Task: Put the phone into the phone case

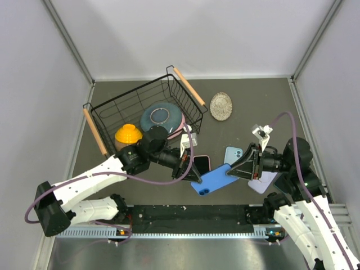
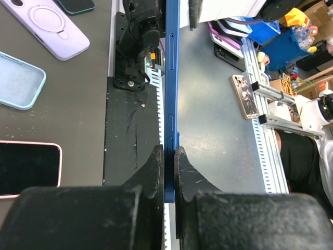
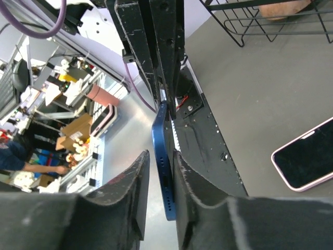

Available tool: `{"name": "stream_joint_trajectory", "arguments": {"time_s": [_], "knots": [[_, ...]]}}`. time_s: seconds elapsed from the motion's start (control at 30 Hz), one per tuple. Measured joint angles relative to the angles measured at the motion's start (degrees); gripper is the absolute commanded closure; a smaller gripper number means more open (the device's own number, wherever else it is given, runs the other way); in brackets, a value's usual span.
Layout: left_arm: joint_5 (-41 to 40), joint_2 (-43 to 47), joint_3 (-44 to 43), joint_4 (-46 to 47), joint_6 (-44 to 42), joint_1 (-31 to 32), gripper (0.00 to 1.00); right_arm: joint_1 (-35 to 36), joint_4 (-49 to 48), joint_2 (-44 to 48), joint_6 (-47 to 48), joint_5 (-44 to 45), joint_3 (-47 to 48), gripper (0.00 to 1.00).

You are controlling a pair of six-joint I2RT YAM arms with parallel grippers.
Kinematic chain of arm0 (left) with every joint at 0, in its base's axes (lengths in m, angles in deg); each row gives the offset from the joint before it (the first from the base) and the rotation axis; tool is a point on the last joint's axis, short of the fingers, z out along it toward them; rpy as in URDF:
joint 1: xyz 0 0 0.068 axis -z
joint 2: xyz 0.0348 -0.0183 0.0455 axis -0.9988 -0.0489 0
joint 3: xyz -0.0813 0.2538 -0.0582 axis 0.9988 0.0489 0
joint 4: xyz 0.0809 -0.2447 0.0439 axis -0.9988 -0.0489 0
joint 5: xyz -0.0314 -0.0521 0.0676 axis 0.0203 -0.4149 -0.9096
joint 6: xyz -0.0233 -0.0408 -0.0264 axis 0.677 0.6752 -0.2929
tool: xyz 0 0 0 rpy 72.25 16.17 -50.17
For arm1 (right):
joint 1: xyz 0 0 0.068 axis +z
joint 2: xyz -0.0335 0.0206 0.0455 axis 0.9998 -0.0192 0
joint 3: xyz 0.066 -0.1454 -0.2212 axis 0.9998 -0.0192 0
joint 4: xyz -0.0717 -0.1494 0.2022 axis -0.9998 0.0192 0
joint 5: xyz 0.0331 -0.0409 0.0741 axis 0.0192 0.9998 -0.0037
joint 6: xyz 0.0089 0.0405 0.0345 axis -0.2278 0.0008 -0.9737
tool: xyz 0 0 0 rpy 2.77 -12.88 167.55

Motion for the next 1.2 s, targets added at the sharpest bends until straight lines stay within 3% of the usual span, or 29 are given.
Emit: {"name": "stream_joint_trajectory", "arguments": {"time_s": [0.07, 0.13, 0.23, 0.27, 0.37, 0.4, 0.53, 0.8, 1.03, 1.2], "knots": [[0.4, -0.1, 0.0, 0.3, 0.0, 0.0, 1.00, 0.0, 0.0, 0.0, 0.2, 0.3, 0.0, 1.00], [0.7, -0.3, 0.0, 0.4, 0.5, -0.1, 1.00, 0.0, 0.1, 0.0, 0.9, 0.6, 0.0, 1.00], [0.2, -1.1, -0.5, -0.1, 1.3, -0.4, 0.77, 0.0, 0.7, 0.0, 2.2, 1.8, 0.0, 1.00], [-0.2, -1.3, -0.8, -0.7, 1.3, -0.6, 0.52, 0.0, 1.3, 0.0, 2.7, 2.7, 0.1, 1.00], [-5.1, -2.5, -3.3, -1.5, 2.0, -1.4, 0.24, 0.0, 4.4, -0.2, 4.9, 5.8, 1.2, 1.00], [-6.8, -2.8, -4.4, -1.3, 2.4, -2.0, 0.21, 0.0, 5.6, -0.4, 5.7, 6.6, 1.7, 1.00], [-14.4, -3.0, -9.2, -0.7, 4.6, -3.7, 0.15, 0.0, 11.3, -1.9, 10.4, 11.8, 5.6, 1.00], [-28.5, -3.1, -17.6, -6.0, 12.9, -3.8, 0.18, 1.2, 17.1, -0.3, 25.0, 29.0, 12.9, 1.00], [-31.8, -4.0, -21.2, -8.7, 23.6, -3.9, 0.20, 2.8, 18.3, 7.5, 38.0, 43.4, 9.2, 1.00], [-32.6, -5.4, -21.2, -10.4, 27.7, -3.9, 0.16, 3.6, 18.3, 7.0, 45.2, 48.5, 9.1, 1.00]]}}
